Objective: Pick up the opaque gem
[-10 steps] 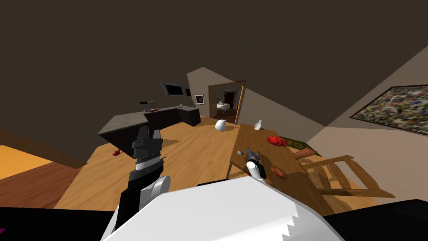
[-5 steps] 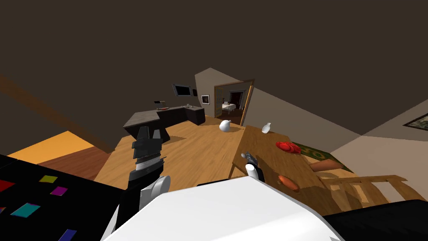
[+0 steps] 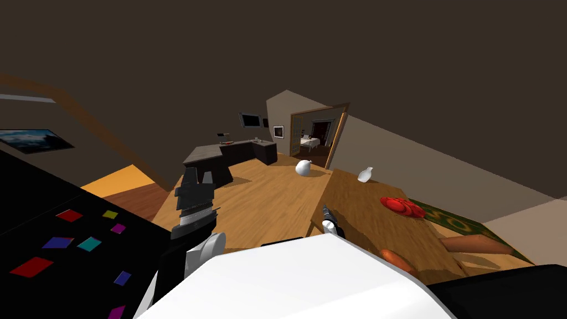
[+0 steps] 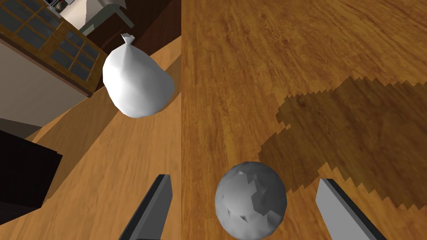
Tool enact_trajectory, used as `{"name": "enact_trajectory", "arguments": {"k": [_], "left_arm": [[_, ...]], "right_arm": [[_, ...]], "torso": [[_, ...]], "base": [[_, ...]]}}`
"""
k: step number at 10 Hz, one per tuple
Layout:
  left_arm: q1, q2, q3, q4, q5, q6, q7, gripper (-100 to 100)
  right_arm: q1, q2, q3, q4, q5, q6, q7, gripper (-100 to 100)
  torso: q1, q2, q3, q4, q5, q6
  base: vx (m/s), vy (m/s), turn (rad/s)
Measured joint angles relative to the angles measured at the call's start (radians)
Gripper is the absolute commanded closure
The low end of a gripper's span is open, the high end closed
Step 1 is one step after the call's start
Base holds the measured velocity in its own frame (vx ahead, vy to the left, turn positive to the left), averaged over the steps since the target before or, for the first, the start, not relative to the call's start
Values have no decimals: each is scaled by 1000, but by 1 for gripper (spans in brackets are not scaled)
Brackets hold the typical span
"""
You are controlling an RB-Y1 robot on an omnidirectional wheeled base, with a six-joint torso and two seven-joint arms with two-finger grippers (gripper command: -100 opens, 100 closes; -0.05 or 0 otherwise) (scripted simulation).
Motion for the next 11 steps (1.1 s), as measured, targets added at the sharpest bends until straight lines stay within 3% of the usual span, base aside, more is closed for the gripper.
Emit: {"name": "enact_trajectory", "arguments": {"k": [1,5,6,10,11], "left_arm": [[0,0,0,0,0,0,0,0],[0,0,0,0,0,0,0,0],[0,0,0,0,0,0,0,0],[0,0,0,0,0,0,0,0],[0,0,0,0,0,0,0,0]], "right_arm": [[0,0,0,0,0,0,0,-100],[20,-4,20,1,11,-41,-53,-100],[20,-5,21,2,12,-44,-57,100],[20,-5,21,1,12,-44,-56,100],[20,-5,21,1,12,-44,-56,0]], "torso": [[2,1,1,0,0,0],[1,4,2,1,0,0],[2,3,2,1,0,0],[3,2,1,1,1,0],[3,2,1,1,1,0]], "base": [[11,-32,127],[-23,-25,77],[0,0,0],[0,0,0],[0,0,0]]}}
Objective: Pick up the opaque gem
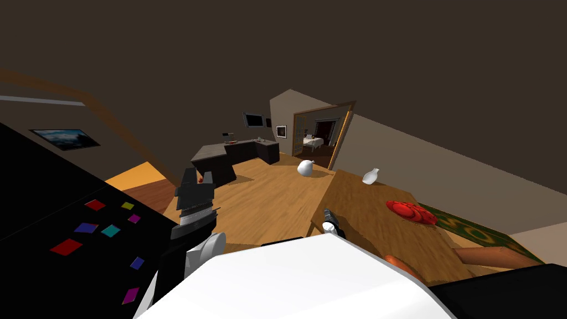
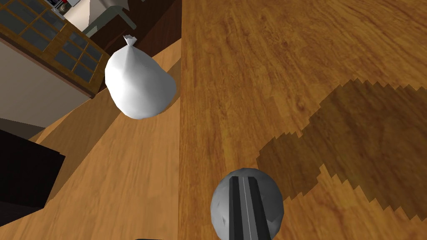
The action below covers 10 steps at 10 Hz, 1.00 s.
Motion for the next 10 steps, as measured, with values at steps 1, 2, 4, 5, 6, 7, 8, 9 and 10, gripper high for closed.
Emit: {"name": "enact_trajectory", "arguments": {"k": [1,2,4,5,6,7,8,9,10], "left_arm": [[0,0,0,0,0,0,0,0],[0,0,0,0,0,0,0,0],[0,0,0,0,0,0,0,0],[0,0,0,0,0,0,0,0],[0,0,0,0,0,0,0,0],[0,0,0,0,0,0,0,0],[0,0,0,0,0,0,0,0],[0,0,0,0,0,0,0,0],[0,0,0,0,0,0,0,0]], "right_arm": [[0,0,0,0,0,0,0,-100],[-12,-24,5,16,-6,-5,-6,-100],[-4,-51,-5,-15,-42,7,27,-100],[-20,-78,4,10,-51,0,13,-100],[-34,-102,11,31,-63,-7,-2,-100],[-26,-111,3,7,-93,0,18,-100],[-37,-128,0,10,-120,4,33,-100],[-52,-144,0,17,-147,4,43,-100],[-61,-162,4,24,-172,2,44,-100]], "torso": [[0,0,0,0,0,0],[0,2,1,0,0,0],[1,6,3,1,0,0],[1,7,4,1,0,0],[1,8,4,2,0,0],[1,8,5,2,0,0],[1,8,5,2,0,0],[1,8,5,2,0,0],[1,9,5,2,0,0]], "base": [[-39,16,73],[-86,20,75],[-101,20,76],[-126,19,111],[-123,23,118],[-128,20,92],[-125,21,113],[-150,28,136],[-166,35,128]]}}
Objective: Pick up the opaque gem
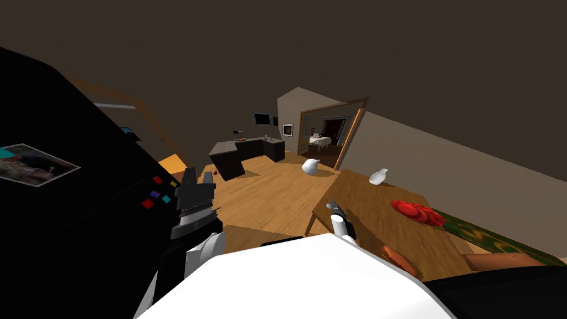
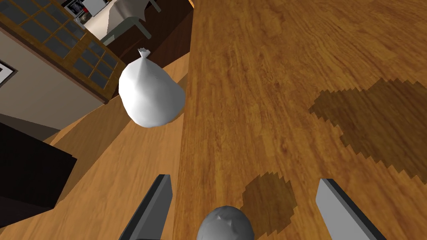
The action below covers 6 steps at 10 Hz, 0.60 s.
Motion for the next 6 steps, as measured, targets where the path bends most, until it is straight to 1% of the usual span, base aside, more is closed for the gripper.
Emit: {"name": "enact_trajectory", "arguments": {"k": [1,2,3,5,6], "left_arm": [[0,0,0,0,0,0,0,0],[0,0,0,0,0,0,0,0],[0,0,0,0,0,0,0,0],[0,0,0,0,0,0,0,0],[0,0,0,0,0,0,0,0]], "right_arm": [[-9,-17,7,8,-23,-4,-6,-100],[-25,-35,17,25,-45,-10,-18,-100],[-32,-41,19,30,-58,-12,-20,-100],[-44,-53,12,14,-124,-5,17,-100],[-58,-63,18,21,-153,-8,23,-100]], "torso": [[0,1,1,0,0,0],[1,0,0,0,0,0],[0,-3,-1,0,0,0],[-1,-3,-2,-1,0,0],[-1,-2,-1,0,0,0]], "base": [[-149,48,139],[-87,33,28],[-75,24,65],[-117,22,118],[-145,24,76]]}}
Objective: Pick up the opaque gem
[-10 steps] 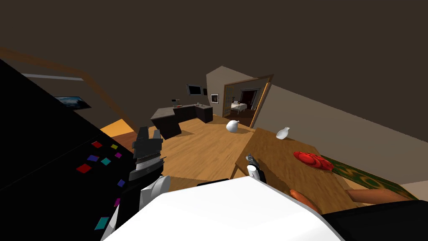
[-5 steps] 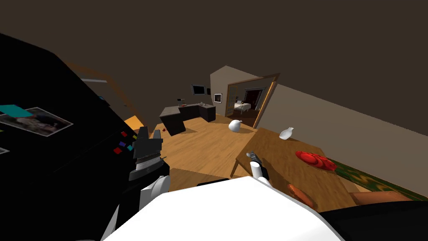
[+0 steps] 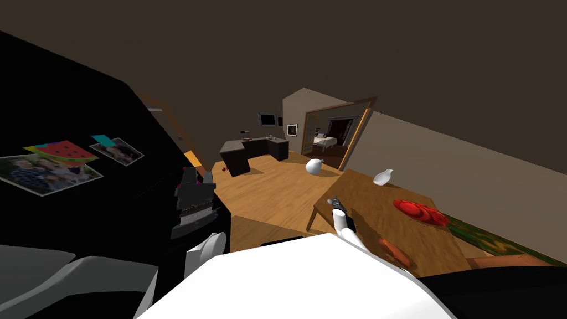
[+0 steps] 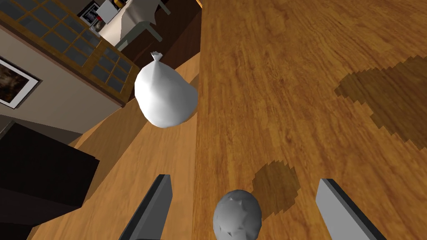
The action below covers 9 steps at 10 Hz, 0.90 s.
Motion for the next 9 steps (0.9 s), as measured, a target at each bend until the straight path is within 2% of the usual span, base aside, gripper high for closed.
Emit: {"name": "enact_trajectory", "arguments": {"k": [1,5,9], "left_arm": [[0,0,0,0,0,0,0,0],[0,0,0,0,0,0,0,0],[0,0,0,0,0,0,0,0]], "right_arm": [[-18,-11,8,14,-22,-4,-6,-100],[-47,-21,14,6,-129,-6,31,-100],[-75,-20,26,-15,-257,-13,87,-100]], "torso": [[0,1,1,0,0,0],[0,-4,-2,-1,0,0],[-1,-4,-2,-1,0,1]], "base": [[-88,20,30],[-62,25,50],[-59,14,26]]}}
